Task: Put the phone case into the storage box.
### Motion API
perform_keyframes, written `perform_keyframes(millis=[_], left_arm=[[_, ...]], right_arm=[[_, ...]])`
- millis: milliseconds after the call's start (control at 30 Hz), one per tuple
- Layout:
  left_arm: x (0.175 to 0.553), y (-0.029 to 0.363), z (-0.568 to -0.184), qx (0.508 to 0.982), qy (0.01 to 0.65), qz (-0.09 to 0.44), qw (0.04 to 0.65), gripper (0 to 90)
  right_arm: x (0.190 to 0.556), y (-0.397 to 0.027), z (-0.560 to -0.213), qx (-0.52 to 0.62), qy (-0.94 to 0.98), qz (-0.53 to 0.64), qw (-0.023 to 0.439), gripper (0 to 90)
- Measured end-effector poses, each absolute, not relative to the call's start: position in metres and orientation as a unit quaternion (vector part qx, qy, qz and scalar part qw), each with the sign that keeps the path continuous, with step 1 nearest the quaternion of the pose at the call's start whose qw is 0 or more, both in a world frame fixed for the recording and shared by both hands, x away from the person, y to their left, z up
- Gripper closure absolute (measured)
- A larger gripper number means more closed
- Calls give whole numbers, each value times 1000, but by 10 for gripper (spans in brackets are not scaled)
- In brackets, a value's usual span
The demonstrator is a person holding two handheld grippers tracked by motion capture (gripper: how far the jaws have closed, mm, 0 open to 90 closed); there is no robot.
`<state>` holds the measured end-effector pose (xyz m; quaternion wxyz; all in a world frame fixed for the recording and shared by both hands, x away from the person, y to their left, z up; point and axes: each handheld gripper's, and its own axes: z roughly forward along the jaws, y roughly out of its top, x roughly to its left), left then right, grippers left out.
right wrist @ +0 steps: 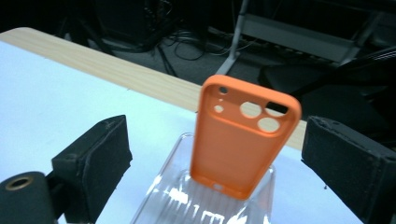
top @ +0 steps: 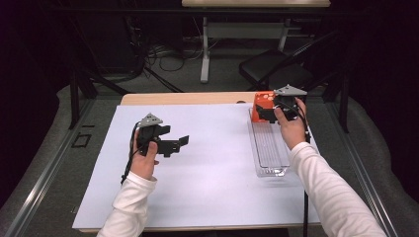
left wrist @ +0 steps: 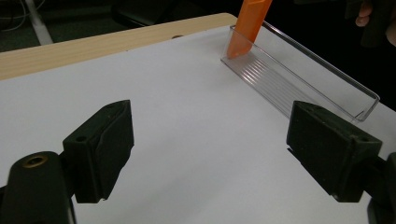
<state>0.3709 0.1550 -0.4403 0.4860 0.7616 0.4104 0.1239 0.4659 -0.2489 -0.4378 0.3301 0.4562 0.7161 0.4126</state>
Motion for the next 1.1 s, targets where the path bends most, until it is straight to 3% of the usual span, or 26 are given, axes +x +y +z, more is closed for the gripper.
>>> perform_keyframes(millis=[567,1100], left_arm=[[367,152,-437,771,398,121,482,152],[361,144,-436,782,383,121,476,152]], right_arm=[[433,-223,-428,383,759,453,268,92],[393,-204,-436,358,759,489,237,92]])
